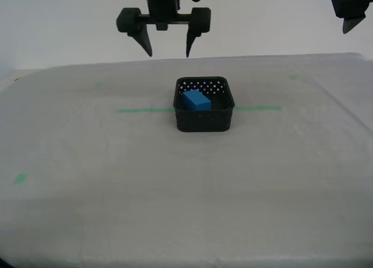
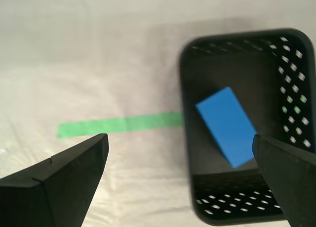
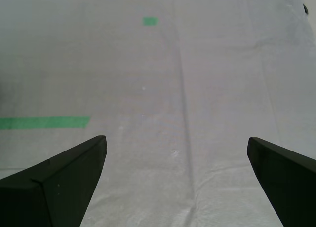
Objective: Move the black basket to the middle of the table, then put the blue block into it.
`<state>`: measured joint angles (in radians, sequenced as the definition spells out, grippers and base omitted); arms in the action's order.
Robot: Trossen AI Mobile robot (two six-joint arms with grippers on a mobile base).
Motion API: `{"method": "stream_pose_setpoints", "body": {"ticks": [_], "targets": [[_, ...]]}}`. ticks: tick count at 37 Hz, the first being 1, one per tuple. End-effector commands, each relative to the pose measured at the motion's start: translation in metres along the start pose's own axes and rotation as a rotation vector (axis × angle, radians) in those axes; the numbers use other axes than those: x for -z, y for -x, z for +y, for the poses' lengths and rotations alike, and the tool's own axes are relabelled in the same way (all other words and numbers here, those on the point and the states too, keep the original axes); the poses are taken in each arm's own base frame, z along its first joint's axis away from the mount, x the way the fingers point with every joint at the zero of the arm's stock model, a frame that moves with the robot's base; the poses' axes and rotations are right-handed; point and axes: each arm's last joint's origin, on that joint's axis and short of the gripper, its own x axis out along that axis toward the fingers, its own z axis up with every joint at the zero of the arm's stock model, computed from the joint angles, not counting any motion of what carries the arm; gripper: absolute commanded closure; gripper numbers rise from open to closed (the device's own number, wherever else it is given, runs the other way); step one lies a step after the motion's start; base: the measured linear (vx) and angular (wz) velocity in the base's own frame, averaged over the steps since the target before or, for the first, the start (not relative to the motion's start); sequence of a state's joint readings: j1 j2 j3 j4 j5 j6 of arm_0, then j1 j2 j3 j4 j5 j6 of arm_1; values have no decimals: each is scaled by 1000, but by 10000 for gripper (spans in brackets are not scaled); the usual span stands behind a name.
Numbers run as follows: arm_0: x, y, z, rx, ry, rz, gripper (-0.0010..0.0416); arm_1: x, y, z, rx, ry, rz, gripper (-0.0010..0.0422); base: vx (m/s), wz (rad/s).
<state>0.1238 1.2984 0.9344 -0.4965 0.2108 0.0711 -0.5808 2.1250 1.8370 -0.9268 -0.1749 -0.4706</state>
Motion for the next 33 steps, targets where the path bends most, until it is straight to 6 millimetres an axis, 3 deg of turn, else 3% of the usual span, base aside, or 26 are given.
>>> {"method": "stream_pose_setpoints", "body": {"ticks": [1,18,26,33], "targets": [[0,0,0,2,0,-2,7,8,7,20,1,26,-32,11,0,0],[0,0,0,2,0,-2,7,55,36,117,-98,143,-113,11,0,0],[0,0,0,2,0,-3,7,74,39,145,-118,153,-232,11,0,0],[0,0,0,2,0,-2,7,79,37,158,-129,102,-320,11,0,0]]}}
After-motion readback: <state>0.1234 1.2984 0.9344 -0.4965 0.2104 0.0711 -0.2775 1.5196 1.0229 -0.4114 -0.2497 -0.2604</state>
